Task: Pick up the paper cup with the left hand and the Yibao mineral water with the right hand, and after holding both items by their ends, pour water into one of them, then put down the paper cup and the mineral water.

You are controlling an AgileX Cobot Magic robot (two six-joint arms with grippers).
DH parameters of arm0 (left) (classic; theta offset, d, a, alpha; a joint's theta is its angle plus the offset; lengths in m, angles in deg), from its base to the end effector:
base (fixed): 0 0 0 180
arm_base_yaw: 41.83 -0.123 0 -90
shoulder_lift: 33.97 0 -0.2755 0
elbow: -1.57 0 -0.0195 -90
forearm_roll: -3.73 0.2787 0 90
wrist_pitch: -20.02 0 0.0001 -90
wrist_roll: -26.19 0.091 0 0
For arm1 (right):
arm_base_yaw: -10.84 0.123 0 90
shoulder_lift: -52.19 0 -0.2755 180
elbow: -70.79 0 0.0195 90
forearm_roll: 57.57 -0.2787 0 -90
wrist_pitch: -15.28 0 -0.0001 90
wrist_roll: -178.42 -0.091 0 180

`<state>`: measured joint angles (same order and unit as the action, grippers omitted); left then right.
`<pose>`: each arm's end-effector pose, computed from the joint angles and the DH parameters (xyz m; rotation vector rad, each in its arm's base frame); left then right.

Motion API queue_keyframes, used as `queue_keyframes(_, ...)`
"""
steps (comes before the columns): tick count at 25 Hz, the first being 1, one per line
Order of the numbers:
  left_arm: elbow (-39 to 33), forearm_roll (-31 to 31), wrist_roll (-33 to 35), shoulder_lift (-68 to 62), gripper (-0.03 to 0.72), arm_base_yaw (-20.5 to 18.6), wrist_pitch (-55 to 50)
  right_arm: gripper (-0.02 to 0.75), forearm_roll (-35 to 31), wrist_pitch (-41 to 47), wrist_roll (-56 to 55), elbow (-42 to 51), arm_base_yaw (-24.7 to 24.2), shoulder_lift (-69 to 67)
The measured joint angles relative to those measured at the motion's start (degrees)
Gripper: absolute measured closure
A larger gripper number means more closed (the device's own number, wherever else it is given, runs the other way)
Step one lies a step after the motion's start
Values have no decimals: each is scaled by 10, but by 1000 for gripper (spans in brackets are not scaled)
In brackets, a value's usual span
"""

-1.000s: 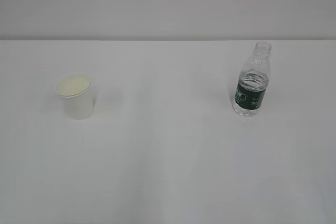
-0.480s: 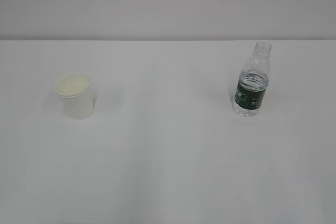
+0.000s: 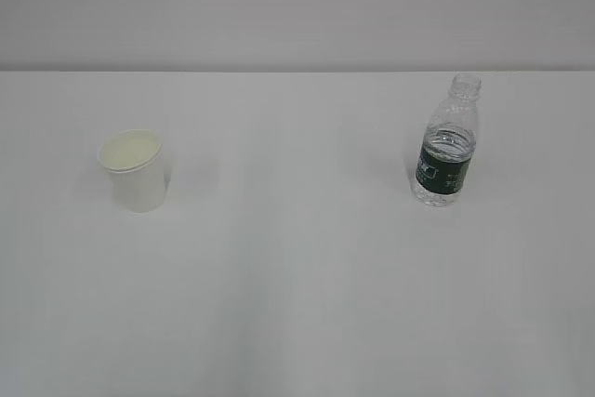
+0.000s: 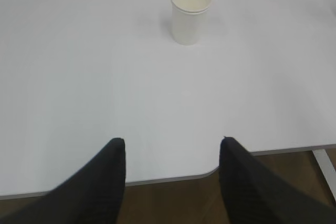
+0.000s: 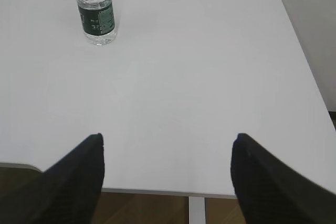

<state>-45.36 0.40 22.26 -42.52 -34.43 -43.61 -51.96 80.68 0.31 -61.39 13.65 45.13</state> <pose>0.0247 -0.0080 0.2937 0.0681 2.0819 -0.1906 0.0220 -0.0070 0.2875 -0.0751 2.0957 -0.1083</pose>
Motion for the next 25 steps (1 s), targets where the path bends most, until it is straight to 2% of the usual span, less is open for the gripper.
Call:
queue_keyframes(8,0,0,0,0,286,0,1,167,0,-13,0,-6,0,0)
queue_keyframes(11,4,-9,0,0,286,0,32,167,-8,-82,0,-23,0,0)
queue_keyframes(14,12,-29,0,0,286,0,119,167,-12,-147,0,-28,0,0)
queue_keyframes(15,12,-36,0,-2,286,0,176,167,-15,-164,0,-28,0,0)
queue_keyframes(19,14,-38,0,-28,286,0,224,167,-35,-202,0,-26,0,-13)
queue_keyframes(25,14,-63,14,-154,279,0,257,167,-90,-274,8,4,0,-89)
